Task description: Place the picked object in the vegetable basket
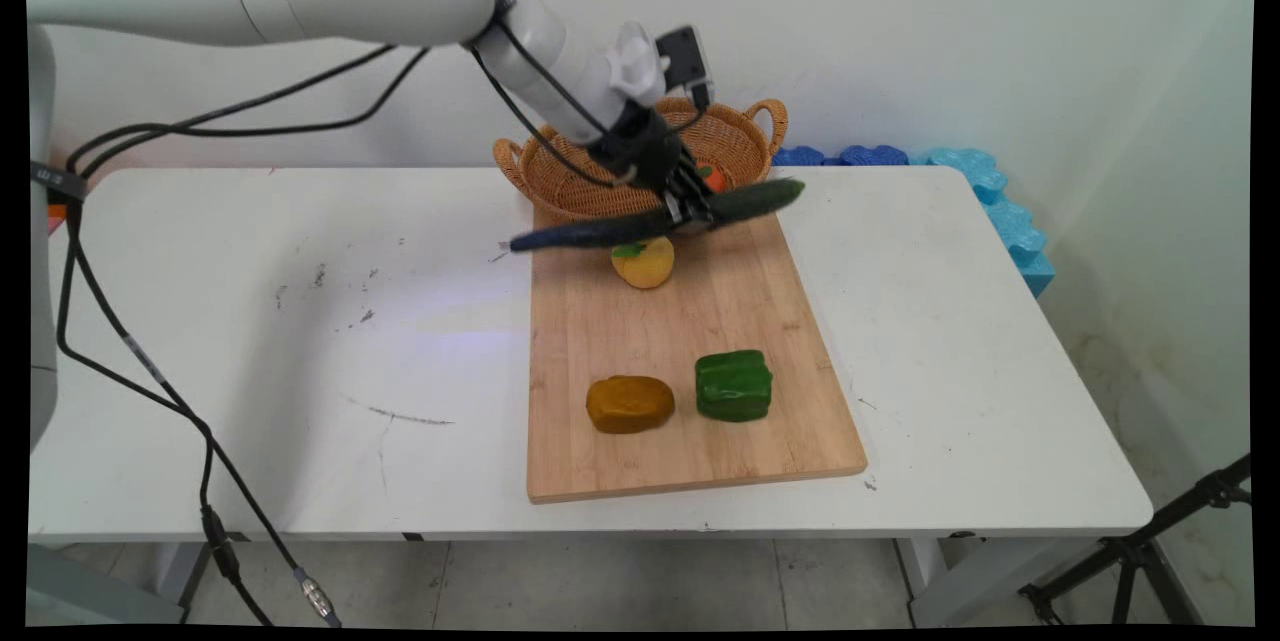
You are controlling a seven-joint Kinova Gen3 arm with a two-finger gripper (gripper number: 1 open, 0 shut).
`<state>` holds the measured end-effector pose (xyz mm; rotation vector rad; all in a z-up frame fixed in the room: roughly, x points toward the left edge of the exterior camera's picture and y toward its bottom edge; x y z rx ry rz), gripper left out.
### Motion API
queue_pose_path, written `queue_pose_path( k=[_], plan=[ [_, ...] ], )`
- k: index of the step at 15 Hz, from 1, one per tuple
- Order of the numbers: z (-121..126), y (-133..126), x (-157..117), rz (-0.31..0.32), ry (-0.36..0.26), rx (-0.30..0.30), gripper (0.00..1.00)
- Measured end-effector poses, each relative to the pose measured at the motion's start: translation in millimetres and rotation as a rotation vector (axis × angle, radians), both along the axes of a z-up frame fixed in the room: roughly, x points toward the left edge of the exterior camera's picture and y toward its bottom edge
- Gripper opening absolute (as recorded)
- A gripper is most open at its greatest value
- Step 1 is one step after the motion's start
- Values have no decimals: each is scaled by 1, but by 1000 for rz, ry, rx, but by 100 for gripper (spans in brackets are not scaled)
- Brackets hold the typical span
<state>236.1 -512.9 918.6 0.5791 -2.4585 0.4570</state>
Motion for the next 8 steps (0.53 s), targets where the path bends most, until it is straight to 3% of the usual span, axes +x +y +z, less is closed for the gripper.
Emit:
queue_pose_path(
  k=[8],
  plan=[
    [26,-58,48,24,-80,-100,0]
  ],
)
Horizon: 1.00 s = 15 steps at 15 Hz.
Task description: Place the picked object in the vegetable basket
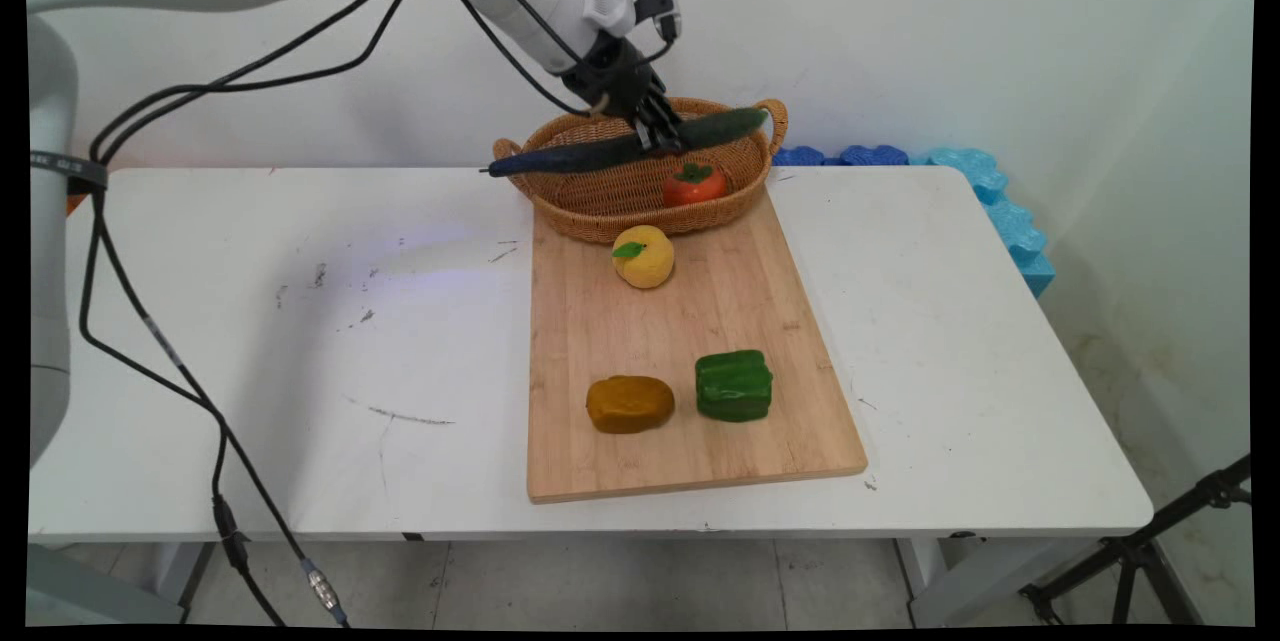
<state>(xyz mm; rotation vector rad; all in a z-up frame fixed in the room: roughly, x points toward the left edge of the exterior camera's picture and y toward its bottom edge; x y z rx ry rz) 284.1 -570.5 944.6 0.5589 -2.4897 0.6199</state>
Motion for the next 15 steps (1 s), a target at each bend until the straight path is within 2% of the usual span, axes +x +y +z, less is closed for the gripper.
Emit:
queue_pose_path(
  k=[6,15],
  plan=[
    [-11,-48,27,-32,-82,-59,0],
    [-62,-95,43,-116,-164,-87,0]
  ],
)
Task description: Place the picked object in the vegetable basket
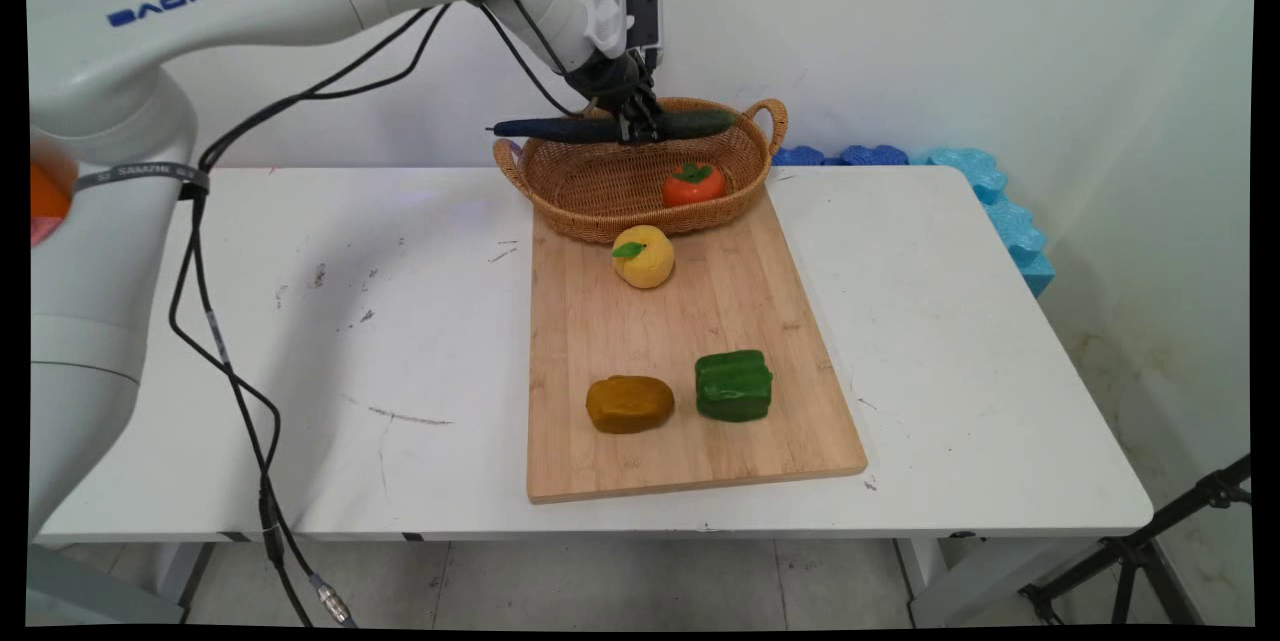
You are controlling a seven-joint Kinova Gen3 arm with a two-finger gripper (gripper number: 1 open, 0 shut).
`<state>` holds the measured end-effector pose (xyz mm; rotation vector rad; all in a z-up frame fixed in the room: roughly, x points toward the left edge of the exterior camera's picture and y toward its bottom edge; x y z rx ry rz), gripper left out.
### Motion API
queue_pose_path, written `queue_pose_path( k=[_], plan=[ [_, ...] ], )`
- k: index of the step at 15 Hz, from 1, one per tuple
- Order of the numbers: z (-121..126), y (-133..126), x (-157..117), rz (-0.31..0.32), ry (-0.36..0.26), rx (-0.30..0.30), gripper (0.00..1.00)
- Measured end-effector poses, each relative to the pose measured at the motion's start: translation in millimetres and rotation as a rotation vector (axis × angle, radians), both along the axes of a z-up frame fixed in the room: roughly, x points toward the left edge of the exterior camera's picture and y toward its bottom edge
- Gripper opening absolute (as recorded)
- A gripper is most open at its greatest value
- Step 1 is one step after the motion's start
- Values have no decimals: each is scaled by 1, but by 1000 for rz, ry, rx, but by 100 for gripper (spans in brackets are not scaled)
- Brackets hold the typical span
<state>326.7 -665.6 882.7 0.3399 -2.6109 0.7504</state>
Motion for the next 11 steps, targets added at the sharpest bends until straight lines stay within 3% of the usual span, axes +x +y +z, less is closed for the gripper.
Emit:
queue_pose_path(
  k=[5,6,11],
  plan=[
    [-19,-13,2,-29,-20,-7,0],
    [-22,-15,2,-34,-22,-9,100],
    [-32,-20,3,-54,-33,-15,100]
  ],
)
